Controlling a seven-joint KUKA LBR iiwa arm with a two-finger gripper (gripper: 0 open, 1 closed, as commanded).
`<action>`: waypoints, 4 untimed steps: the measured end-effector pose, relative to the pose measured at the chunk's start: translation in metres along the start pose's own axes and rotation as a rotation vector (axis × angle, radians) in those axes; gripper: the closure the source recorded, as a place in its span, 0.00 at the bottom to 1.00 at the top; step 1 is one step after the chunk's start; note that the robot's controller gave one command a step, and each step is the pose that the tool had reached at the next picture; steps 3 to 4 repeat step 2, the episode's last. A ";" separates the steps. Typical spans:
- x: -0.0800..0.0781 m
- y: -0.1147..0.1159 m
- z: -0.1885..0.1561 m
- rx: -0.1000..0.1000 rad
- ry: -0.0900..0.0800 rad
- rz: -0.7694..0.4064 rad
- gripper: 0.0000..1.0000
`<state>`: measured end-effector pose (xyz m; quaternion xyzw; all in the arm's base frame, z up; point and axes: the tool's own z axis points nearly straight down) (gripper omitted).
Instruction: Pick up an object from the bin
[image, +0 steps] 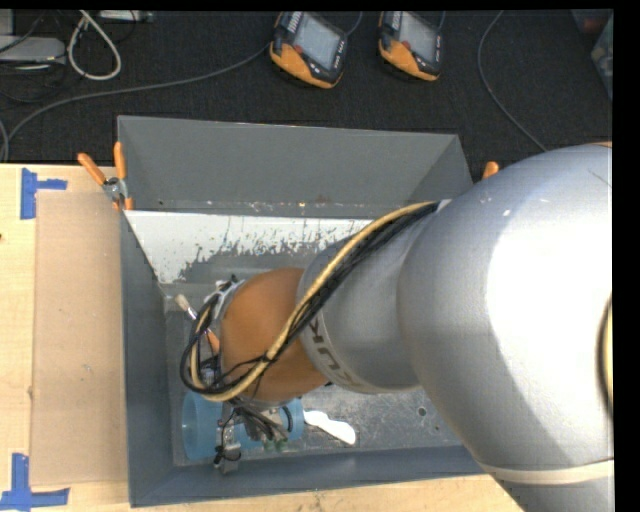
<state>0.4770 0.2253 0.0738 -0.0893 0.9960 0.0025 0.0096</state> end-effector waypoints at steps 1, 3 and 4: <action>0.002 0.000 -0.024 0.001 0.007 0.002 1.00; 0.002 0.000 -0.071 0.003 0.012 0.004 1.00; 0.002 0.000 -0.071 0.003 0.012 0.004 1.00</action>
Offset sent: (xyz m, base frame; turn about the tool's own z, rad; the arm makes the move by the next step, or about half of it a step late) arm -0.0022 -0.0009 0.0922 0.0014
